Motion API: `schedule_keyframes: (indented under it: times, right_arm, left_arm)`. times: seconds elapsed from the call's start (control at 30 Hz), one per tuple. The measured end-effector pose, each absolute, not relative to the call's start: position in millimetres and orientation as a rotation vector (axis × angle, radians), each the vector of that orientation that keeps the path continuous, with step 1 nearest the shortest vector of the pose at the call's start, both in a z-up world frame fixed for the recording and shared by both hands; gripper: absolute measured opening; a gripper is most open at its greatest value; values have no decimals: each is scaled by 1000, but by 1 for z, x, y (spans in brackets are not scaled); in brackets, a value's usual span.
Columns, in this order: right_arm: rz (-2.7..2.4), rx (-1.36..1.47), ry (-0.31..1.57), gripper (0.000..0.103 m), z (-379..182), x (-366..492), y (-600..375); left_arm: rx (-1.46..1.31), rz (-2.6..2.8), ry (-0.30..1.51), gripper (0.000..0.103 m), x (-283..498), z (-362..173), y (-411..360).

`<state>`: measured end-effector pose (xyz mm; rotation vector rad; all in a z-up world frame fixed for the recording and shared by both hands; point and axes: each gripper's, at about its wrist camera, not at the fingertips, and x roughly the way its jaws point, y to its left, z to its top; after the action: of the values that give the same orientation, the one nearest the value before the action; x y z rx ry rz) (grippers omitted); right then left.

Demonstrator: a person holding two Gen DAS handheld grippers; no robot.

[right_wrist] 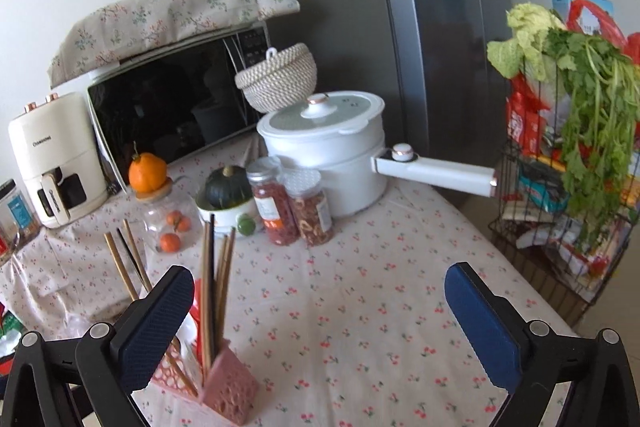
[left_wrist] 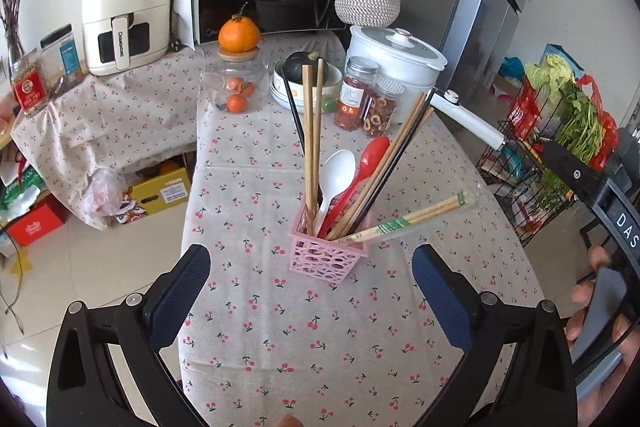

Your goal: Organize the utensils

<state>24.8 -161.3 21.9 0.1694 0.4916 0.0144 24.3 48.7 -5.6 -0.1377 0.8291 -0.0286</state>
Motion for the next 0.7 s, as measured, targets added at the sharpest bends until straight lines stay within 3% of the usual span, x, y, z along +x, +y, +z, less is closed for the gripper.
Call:
schedule_keyframes:
  times: [0.7]
  right_arm:
    - [-10, -6, 583, 103, 8, -28, -193]
  left_arm:
    - [2, 6, 731, 103, -25, 2, -8]
